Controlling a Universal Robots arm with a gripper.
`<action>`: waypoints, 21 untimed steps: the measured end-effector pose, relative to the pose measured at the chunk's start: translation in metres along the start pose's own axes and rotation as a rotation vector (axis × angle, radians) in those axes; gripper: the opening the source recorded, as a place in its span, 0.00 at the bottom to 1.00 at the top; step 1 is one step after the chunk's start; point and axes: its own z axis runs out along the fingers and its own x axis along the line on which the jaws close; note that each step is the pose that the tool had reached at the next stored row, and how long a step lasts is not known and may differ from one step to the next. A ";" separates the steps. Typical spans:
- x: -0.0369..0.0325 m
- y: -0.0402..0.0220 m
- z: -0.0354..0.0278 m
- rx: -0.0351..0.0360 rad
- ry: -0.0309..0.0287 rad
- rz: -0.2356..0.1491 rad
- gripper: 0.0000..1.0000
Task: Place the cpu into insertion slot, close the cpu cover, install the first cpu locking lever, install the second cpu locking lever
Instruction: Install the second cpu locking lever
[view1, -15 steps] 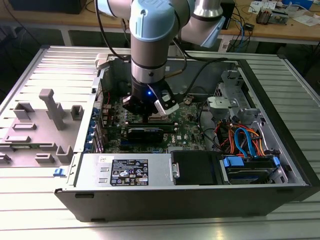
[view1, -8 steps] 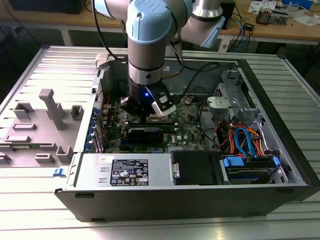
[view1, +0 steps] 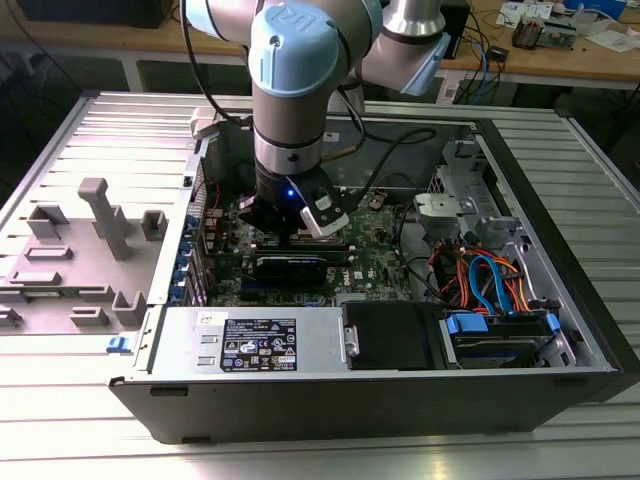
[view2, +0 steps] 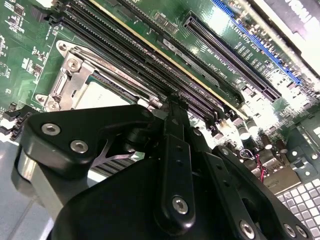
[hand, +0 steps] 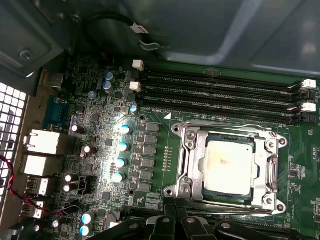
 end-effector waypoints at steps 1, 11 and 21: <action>0.0000 0.0000 0.0000 0.0000 0.0000 0.000 0.11; 0.0003 0.0000 0.0002 -0.0078 -0.0009 0.000 0.11; 0.0016 0.0001 0.0009 -0.0321 -0.0039 -0.001 0.11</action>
